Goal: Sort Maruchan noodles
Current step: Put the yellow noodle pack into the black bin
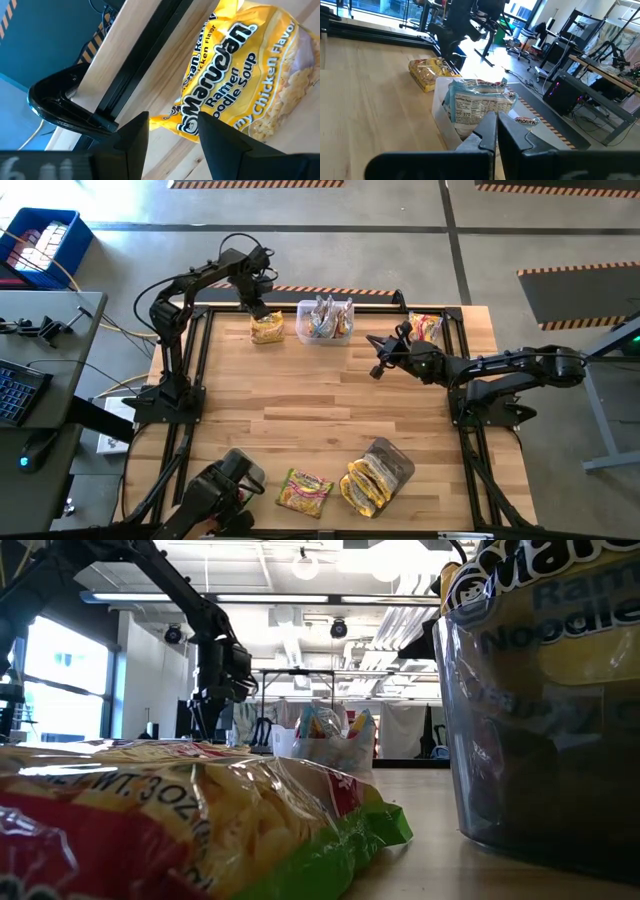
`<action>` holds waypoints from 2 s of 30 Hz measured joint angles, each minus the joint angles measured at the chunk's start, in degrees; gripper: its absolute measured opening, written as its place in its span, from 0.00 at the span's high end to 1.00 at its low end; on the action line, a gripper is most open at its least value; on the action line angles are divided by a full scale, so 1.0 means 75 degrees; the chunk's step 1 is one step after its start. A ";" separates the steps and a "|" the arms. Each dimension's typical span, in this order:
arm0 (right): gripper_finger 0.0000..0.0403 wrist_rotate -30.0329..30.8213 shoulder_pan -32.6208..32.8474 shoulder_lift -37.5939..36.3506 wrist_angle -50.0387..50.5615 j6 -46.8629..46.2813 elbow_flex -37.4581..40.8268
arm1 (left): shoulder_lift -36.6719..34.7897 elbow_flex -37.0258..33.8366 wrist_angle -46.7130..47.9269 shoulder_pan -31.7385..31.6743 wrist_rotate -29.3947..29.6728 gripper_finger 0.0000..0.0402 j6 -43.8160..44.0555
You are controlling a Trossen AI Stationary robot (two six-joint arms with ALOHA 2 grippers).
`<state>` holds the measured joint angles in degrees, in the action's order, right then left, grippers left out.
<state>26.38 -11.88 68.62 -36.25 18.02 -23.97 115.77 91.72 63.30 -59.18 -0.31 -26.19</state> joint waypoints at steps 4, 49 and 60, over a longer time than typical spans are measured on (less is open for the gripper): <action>1.00 0.0002 0.0000 0.0000 0.0000 0.0000 0.0000 | 0.0013 0.0000 0.0128 0.0000 -0.0001 0.61 0.0045; 1.00 0.0002 0.0000 0.0000 0.0000 0.0003 0.0000 | 0.0201 -0.0007 0.0060 0.0110 0.0507 0.99 -0.1034; 1.00 0.0002 0.0000 0.0000 0.0003 0.0061 0.0000 | -0.0232 -0.0003 0.0496 0.0547 0.0752 1.00 -0.1187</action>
<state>26.39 -11.88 68.62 -36.23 18.48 -23.97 114.03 91.70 67.02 -55.07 5.33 -35.09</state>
